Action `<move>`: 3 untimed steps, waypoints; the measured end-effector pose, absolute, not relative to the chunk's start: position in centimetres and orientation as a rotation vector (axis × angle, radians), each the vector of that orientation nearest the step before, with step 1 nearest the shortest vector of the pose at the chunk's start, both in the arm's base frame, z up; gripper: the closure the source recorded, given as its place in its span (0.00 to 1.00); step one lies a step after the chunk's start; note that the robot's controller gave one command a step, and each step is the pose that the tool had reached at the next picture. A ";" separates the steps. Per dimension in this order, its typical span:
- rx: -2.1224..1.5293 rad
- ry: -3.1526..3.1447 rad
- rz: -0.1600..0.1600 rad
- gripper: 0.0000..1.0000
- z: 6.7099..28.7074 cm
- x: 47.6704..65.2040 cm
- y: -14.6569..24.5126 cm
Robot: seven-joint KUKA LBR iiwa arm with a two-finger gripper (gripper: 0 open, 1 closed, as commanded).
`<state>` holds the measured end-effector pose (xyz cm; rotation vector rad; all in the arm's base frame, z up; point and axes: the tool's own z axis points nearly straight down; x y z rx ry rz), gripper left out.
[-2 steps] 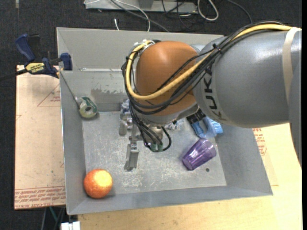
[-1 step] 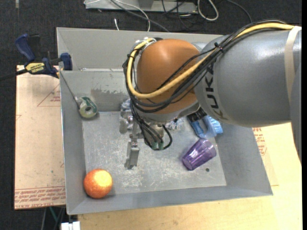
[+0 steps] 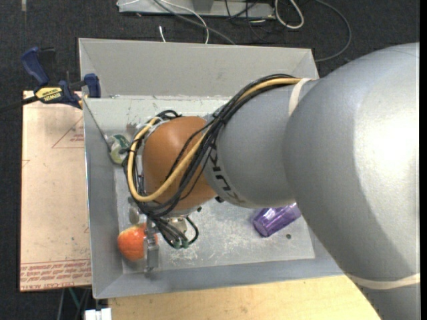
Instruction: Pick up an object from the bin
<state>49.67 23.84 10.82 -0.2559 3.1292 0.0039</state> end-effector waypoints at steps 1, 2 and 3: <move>-0.305 3.116 0.007 0.00 16.1 48.4 25.2; -0.080 3.145 0.004 0.00 9.9 48.3 24.8; 0.096 3.115 0.022 0.00 7.1 48.5 25.3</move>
Offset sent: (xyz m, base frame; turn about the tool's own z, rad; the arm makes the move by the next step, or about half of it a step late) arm -0.0138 0.0088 -0.0082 0.1118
